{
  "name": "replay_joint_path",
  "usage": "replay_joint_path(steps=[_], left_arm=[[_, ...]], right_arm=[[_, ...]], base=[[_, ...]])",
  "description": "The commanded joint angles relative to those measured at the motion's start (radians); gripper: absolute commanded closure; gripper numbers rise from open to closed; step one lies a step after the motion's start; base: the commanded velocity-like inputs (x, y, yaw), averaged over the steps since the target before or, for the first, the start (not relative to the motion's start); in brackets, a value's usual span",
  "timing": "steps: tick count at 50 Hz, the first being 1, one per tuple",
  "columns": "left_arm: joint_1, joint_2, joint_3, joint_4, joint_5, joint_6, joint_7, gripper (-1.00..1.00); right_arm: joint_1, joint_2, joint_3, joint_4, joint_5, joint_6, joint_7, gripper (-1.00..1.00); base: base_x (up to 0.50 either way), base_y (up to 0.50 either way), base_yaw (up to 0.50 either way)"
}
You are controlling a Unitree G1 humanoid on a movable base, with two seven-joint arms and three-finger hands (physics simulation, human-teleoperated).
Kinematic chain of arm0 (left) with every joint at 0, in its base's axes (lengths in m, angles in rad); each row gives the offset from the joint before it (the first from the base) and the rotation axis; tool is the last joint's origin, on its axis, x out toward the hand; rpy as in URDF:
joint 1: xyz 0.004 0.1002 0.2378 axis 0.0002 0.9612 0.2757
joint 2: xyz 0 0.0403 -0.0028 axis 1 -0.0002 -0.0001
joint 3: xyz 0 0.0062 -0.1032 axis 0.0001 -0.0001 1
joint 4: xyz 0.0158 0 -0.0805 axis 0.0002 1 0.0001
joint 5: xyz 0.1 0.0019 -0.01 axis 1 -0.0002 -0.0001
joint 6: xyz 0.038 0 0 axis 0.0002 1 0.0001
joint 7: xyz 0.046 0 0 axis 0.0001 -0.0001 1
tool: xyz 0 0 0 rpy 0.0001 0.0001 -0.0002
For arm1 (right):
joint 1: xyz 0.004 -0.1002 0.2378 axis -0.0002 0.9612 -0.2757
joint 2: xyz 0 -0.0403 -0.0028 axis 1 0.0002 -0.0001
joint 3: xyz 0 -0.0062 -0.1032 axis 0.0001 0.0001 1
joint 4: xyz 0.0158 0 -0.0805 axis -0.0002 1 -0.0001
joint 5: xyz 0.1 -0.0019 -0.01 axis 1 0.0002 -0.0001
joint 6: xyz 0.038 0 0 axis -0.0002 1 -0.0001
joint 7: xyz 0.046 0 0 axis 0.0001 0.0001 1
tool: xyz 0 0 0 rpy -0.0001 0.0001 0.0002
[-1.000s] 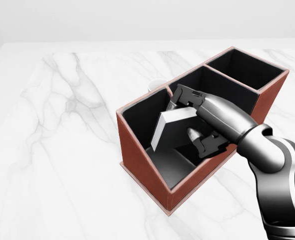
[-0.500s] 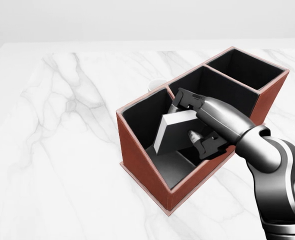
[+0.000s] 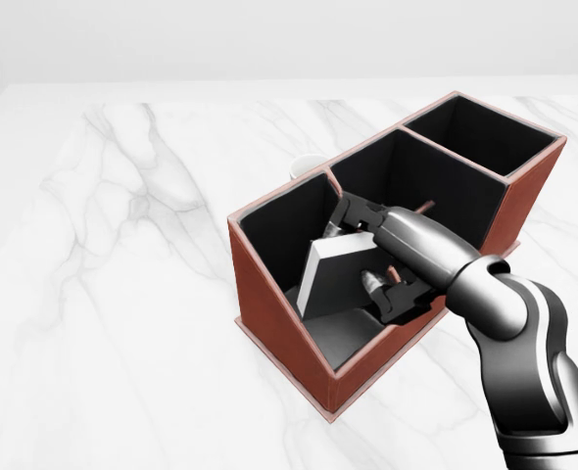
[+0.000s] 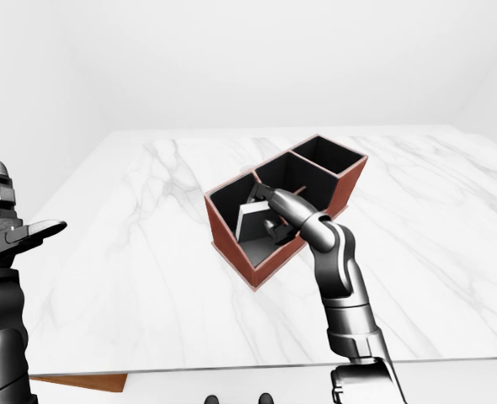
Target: Pick up the book and place it in the left compartment of the caddy.
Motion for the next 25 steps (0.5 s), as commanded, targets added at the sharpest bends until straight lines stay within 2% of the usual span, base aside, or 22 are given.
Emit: replay_joint_path(steps=[1,13,25], left_arm=[[0.001,-0.001,-0.001,-0.002,0.0,0.0,0.0,-1.0],[0.006,0.003,0.01,-0.038,-0.015,0.0,0.013,-1.0],[0.001,0.0,0.003,-0.005,-0.001,0.0,0.0,-1.0]], right_arm=[[-0.003,0.016,-0.003,0.029,0.044,0.0,0.0,1.0],[-0.013,0.011,-0.009,0.044,0.024,0.0,0.0,1.0],[-0.026,-0.001,-0.015,0.043,-0.02,0.0,0.0,1.0]], base=[[0.0,0.0,0.0],[0.0,0.0,0.0],[0.0,0.0,0.0]])
